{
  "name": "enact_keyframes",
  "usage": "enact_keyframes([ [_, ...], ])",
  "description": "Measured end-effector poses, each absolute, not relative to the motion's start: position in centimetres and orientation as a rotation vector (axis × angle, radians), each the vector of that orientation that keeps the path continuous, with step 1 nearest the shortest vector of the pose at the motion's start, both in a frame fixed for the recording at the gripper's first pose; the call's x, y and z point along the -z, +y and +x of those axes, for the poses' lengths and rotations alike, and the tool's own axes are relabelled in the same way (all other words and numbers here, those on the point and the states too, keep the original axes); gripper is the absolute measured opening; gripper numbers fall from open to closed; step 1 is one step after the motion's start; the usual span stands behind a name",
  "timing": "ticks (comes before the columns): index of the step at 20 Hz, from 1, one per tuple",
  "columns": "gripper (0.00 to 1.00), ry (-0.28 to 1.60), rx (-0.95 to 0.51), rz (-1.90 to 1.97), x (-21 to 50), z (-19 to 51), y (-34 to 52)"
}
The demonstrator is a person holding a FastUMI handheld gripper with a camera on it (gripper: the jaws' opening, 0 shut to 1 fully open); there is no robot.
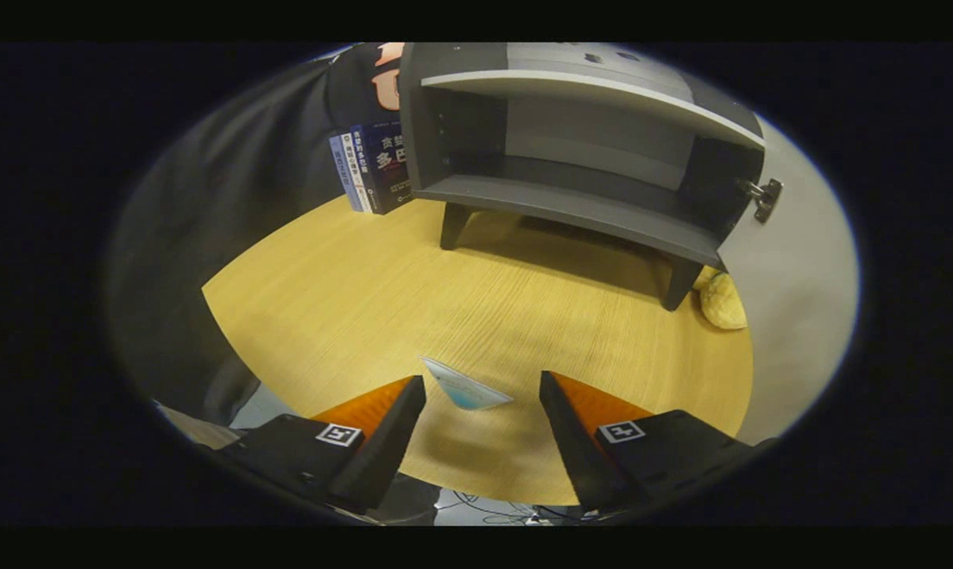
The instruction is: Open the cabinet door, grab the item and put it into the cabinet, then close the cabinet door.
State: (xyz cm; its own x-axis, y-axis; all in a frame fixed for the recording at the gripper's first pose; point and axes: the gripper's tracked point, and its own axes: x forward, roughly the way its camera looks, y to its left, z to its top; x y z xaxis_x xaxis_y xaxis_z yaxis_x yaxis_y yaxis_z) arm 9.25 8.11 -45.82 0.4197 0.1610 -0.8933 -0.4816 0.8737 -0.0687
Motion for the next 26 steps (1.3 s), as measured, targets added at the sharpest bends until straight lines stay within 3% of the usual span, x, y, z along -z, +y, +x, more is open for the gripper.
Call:
enact_keyframes([
  [2, 0.88, 1.081, -0.423, -0.313, 46.5, 9.4, 8.3],
  [5, 0.50, 1.107, -0.428, -0.257, 46.9, 9.3, 8.8],
  [7, 0.47, 1.084, -0.409, -0.268, 46.5, 9.4, 8.6],
  [11, 0.47, 0.924, -0.356, -0.184, 40.6, 12.0, 9.2],
  [19, 0.46, 0.438, -0.335, -0.045, 18.6, 20.5, 13.0],
  [26, 0.46, 0.390, -0.260, -0.048, 11.8, 28.6, 13.4],
])
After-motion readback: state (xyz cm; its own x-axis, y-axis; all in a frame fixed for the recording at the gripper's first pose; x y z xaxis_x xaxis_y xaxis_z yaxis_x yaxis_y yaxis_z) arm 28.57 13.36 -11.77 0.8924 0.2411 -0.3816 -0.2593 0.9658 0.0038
